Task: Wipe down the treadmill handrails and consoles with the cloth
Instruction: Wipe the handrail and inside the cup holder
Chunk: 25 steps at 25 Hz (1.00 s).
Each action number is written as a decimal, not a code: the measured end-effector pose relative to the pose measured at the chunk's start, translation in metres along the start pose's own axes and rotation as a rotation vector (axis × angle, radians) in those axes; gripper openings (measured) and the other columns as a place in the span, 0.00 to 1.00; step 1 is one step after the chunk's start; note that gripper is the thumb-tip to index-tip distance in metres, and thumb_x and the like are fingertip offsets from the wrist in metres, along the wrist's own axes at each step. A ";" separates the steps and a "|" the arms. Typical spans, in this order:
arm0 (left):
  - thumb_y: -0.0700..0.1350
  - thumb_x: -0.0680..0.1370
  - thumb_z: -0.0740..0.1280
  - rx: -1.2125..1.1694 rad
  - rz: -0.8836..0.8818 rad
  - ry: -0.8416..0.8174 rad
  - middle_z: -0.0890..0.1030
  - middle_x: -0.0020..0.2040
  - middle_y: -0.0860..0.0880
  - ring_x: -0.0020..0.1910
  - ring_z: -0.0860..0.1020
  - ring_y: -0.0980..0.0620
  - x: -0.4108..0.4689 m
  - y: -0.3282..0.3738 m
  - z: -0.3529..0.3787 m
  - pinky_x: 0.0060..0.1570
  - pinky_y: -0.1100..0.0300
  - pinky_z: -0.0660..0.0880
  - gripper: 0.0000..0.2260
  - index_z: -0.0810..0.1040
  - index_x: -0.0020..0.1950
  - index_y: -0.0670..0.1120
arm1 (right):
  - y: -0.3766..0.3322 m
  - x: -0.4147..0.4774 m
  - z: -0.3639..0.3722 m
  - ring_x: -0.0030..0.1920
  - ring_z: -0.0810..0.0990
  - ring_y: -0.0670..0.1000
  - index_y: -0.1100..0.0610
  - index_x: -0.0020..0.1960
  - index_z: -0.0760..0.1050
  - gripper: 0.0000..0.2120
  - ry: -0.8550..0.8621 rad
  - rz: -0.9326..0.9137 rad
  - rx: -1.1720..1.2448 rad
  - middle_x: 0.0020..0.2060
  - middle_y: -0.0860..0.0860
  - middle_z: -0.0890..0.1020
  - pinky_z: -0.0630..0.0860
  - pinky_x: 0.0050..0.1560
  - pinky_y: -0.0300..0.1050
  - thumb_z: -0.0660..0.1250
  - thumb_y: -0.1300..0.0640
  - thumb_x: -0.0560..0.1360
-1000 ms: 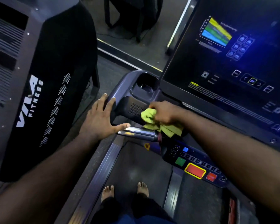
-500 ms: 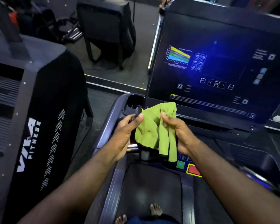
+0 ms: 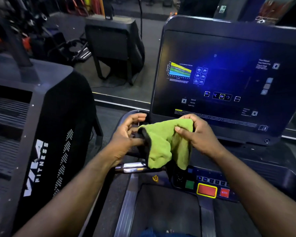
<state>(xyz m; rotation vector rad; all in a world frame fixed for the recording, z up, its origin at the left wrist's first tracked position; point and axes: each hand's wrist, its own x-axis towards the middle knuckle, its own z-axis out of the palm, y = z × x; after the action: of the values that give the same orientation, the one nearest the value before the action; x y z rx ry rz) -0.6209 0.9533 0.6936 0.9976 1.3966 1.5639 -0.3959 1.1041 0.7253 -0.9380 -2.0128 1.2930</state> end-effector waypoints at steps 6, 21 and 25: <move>0.20 0.69 0.72 0.142 0.169 0.153 0.88 0.55 0.45 0.59 0.86 0.45 0.016 0.019 0.017 0.68 0.41 0.78 0.23 0.90 0.48 0.47 | -0.037 0.020 -0.023 0.47 0.85 0.44 0.58 0.55 0.83 0.07 0.092 -0.220 0.032 0.46 0.48 0.87 0.80 0.49 0.38 0.76 0.60 0.78; 0.53 0.74 0.78 0.549 -0.138 -0.064 0.89 0.45 0.48 0.46 0.88 0.45 0.019 0.079 0.082 0.52 0.41 0.84 0.12 0.86 0.51 0.46 | -0.049 -0.002 -0.070 0.44 0.88 0.45 0.55 0.50 0.89 0.14 0.183 -0.261 -0.065 0.42 0.45 0.89 0.86 0.48 0.52 0.86 0.56 0.66; 0.52 0.75 0.72 0.314 -0.165 0.128 0.87 0.41 0.46 0.40 0.84 0.44 0.007 0.069 0.102 0.46 0.48 0.80 0.10 0.85 0.42 0.45 | -0.026 -0.048 -0.021 0.53 0.87 0.45 0.52 0.64 0.85 0.20 0.237 -0.539 -0.247 0.56 0.48 0.88 0.84 0.54 0.48 0.77 0.46 0.75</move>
<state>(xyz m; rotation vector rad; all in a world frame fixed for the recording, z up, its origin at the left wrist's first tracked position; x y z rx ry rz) -0.5325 0.9920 0.7708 0.9470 1.8068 1.3311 -0.3584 1.0695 0.7529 -0.5563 -2.0659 0.6247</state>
